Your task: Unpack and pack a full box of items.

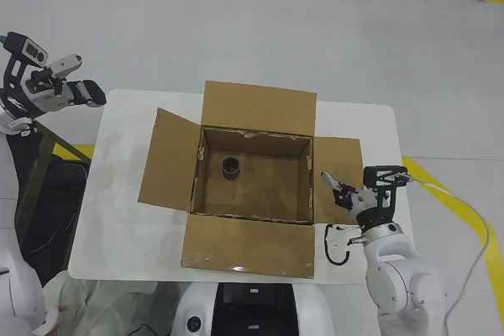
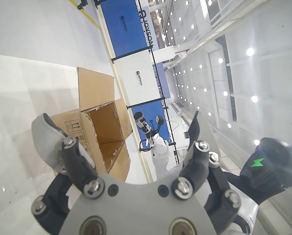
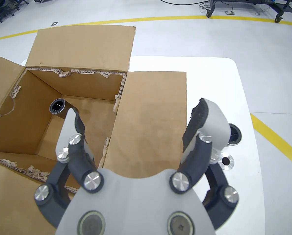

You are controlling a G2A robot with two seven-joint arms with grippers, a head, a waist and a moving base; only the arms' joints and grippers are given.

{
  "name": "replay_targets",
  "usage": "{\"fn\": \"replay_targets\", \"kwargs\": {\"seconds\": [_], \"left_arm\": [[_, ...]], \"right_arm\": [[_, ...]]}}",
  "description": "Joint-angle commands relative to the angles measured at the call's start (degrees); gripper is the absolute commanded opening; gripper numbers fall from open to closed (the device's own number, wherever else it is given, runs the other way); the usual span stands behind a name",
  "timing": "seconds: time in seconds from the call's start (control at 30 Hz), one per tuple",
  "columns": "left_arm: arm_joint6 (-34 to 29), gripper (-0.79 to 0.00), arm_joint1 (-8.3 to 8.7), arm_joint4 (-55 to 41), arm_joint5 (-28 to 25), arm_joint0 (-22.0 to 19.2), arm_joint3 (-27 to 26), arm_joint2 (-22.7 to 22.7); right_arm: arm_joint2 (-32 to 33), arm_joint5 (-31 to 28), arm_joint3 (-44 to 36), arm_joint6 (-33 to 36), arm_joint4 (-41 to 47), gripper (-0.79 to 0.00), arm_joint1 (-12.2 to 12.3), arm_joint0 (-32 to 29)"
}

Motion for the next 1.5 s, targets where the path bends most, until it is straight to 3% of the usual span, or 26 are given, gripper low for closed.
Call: {"fn": "replay_targets", "kwargs": {"seconds": [0.0,0.3,0.4,0.57,0.83,0.97,1.2,1.47], "left_arm": [[0.0,0.0,0.0,0.0,0.0,0.0,0.0,0.0],[0.0,0.0,0.0,0.0,0.0,0.0,0.0,0.0],[0.0,0.0,0.0,0.0,0.0,0.0,0.0,0.0],[0.0,0.0,0.0,0.0,0.0,0.0,0.0,0.0],[0.0,0.0,0.0,0.0,0.0,0.0,0.0,0.0],[0.0,0.0,0.0,0.0,0.0,0.0,0.0,0.0],[0.0,0.0,0.0,0.0,0.0,0.0,0.0,0.0],[0.0,0.0,0.0,0.0,0.0,0.0,0.0,0.0]], "right_arm": [[2.25,0.81,-0.2,-0.64,0.06,0.0,0.14,-0.73],[11.75,2.76,-0.65,-0.07,2.99,0.0,0.65,-4.54],[14.07,3.06,0.84,1.25,4.12,-0.071,0.78,-4.93],[16.41,3.95,3.41,2.88,4.63,-0.009,0.95,-5.17],[16.02,3.58,7.87,4.78,4.01,-0.049,1.15,-4.63],[14.63,3.5,10.35,5.76,2.84,-0.028,1.22,-3.54],[13.38,3.23,14.19,7.73,2.03,-0.126,1.38,-1.56],[12.48,3.7,18.35,8.61,1.19,-0.172,1.54,1.7]]}}
